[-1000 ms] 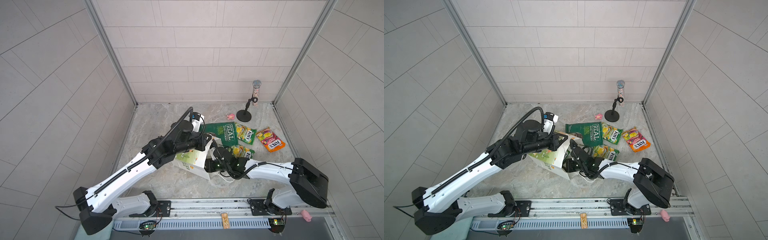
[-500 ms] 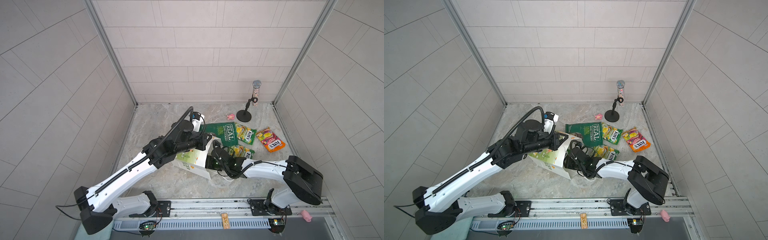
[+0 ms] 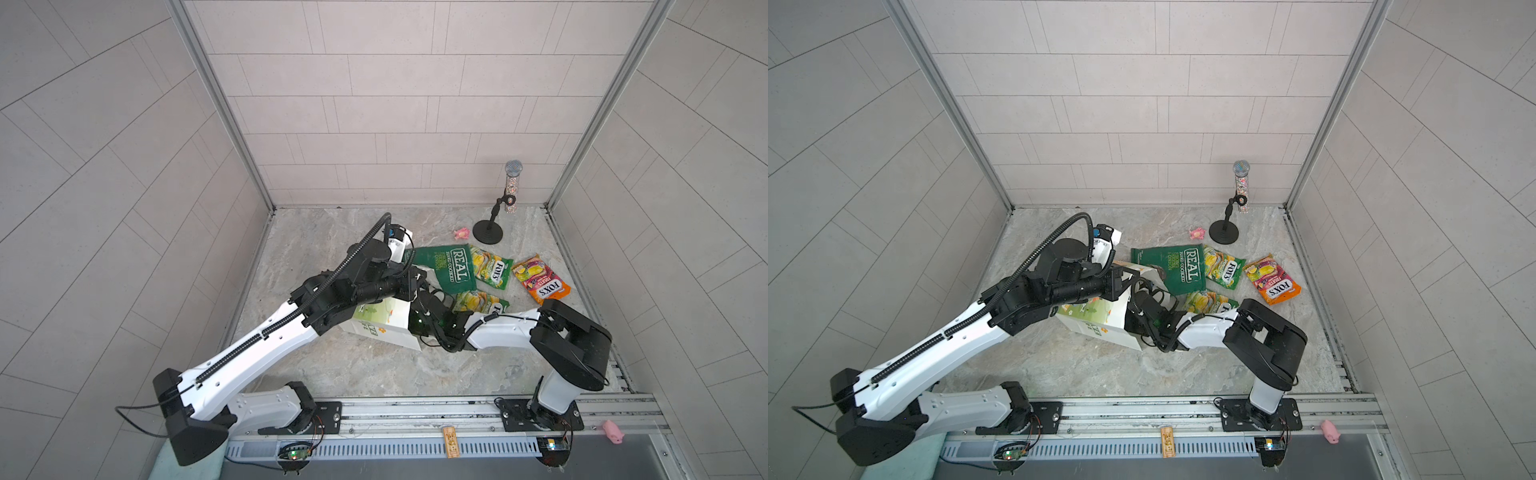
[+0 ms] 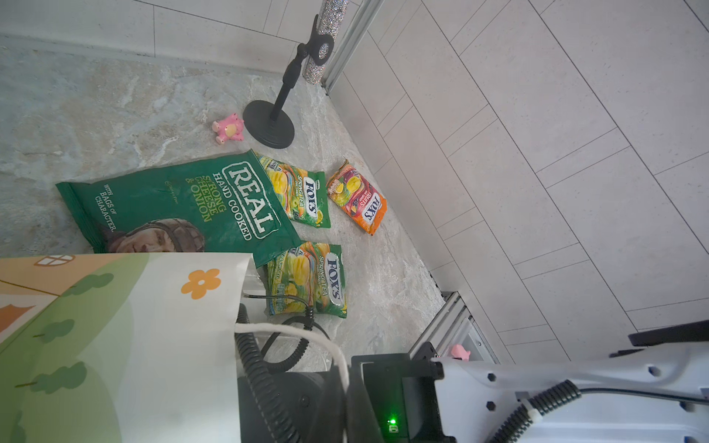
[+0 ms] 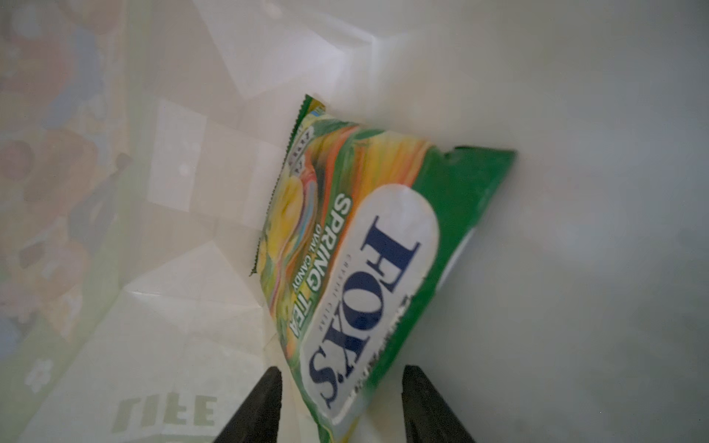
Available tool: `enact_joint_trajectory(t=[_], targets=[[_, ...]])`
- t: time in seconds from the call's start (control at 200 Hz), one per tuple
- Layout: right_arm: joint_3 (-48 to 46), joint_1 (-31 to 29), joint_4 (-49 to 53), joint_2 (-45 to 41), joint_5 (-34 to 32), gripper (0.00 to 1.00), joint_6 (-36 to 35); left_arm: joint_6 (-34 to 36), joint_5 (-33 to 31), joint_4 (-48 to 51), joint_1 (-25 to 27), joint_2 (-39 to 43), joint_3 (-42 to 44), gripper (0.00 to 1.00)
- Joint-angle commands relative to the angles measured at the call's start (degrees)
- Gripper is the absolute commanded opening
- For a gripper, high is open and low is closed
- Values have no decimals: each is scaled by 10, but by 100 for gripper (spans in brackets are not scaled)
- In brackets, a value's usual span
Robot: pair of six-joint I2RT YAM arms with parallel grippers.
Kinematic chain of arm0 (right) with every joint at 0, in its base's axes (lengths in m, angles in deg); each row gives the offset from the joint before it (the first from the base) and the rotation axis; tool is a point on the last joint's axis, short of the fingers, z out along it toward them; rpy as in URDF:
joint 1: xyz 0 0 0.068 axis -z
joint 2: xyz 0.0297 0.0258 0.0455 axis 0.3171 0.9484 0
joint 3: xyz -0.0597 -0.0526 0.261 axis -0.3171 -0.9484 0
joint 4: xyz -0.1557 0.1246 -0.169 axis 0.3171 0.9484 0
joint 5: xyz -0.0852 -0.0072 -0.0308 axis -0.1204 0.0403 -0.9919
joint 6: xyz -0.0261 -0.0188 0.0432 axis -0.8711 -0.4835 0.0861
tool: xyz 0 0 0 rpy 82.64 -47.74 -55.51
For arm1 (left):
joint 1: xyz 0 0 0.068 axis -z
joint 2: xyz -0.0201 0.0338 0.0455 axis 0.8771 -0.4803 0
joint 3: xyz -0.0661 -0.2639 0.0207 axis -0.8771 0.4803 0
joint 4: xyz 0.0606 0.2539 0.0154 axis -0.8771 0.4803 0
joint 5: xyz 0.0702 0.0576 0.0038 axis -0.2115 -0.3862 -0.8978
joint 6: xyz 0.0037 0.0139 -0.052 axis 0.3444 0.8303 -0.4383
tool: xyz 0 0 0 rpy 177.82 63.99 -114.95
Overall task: Take the snacks out of the paper bag
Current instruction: 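Reach the right gripper into the bag and grasp the green Spring Tea packet, then pull the Spring Tea packet out of the bag with the right gripper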
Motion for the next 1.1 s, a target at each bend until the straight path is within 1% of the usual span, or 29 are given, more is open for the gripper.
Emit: enact_joint_trajectory(t=[0.0,0.06,0.215,0.295,0.33,0.35,0.41,0.465,0.51,0.801,0.891,1.096], targets=[[14,-3,-100,26,31,52,9,-1,7,-13,4,-1,-23,0],[19,-3,-135,43,43,52,13,-1,7,-13,4,-1,-24,0],[33,-3,-155,74,45,52,22,1,11,-7,4,2,-27,0],[41,-3,-172,88,49,48,16,3,9,-4,4,7,-26,0],[47,-2,-172,91,51,43,12,4,6,-1,3,8,-26,0],[49,-2,-171,91,52,36,8,5,4,1,4,10,-27,0],[57,-1,-155,87,54,24,-3,9,-1,7,4,13,-27,0],[58,-2,-130,74,48,8,-16,14,-10,16,4,18,-26,0],[55,-1,-112,60,42,0,-28,19,-20,24,3,21,-25,0],[19,5,8,-49,18,0,-87,45,-110,89,3,40,-16,0],[8,5,54,-94,5,0,-111,57,-127,104,3,43,-17,0],[3,4,163,-208,-37,0,-164,58,-178,121,4,54,-12,0]])
